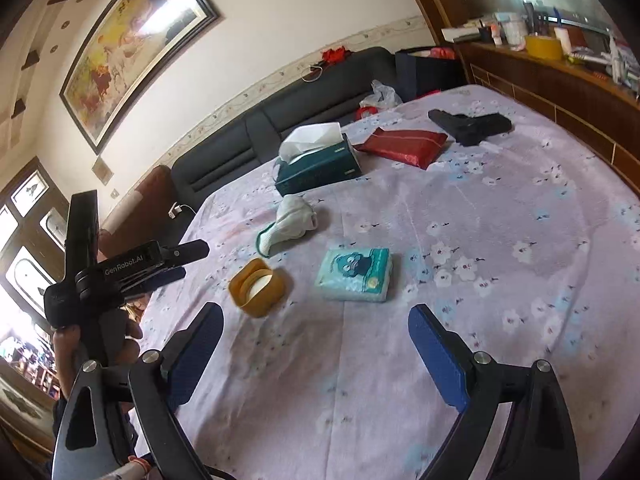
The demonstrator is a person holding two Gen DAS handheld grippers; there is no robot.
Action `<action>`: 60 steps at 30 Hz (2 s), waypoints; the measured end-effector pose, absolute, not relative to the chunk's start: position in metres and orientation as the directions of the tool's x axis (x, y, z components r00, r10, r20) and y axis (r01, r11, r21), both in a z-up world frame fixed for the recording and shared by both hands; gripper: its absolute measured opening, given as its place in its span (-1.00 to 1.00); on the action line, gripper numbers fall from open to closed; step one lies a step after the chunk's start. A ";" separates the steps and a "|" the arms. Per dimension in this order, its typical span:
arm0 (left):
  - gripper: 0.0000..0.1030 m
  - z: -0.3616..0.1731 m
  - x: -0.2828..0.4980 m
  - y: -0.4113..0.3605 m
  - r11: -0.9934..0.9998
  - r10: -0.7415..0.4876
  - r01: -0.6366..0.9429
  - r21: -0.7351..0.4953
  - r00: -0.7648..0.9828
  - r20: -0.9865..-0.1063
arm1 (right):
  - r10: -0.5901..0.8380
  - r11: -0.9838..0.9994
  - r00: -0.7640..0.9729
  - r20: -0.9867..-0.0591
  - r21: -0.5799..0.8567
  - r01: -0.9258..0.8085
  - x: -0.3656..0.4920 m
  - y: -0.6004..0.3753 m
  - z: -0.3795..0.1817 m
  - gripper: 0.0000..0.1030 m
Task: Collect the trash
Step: 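Move both open tools back over the remaining trash on the table, then grasp the yellow square container with left tool while right tool grasps teal tissue pack, then carry the yellow container and teal tissue pack toward the red wastebasket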
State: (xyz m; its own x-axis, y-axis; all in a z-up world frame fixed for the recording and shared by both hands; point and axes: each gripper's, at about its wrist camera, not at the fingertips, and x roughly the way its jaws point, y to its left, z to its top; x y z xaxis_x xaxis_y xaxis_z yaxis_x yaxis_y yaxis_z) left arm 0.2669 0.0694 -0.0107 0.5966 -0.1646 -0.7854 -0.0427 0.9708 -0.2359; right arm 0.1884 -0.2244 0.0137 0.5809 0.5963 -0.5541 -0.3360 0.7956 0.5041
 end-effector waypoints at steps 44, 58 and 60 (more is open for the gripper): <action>0.25 0.025 0.072 0.054 0.976 -0.047 -0.132 -0.174 0.654 -0.755 | 0.306 0.951 0.573 -0.760 0.270 -0.151 0.226 -0.160 -0.028 0.47; 0.25 0.059 -0.008 -0.051 0.974 -0.193 0.064 -0.215 0.732 -0.654 | 0.445 0.868 0.765 -0.465 0.435 -0.241 -0.021 -0.290 0.076 0.48; 0.25 0.062 -0.015 -0.064 0.975 -0.202 0.088 -0.205 0.735 -0.647 | 0.428 0.877 0.789 -0.440 0.414 -0.244 -0.050 -0.307 0.080 0.48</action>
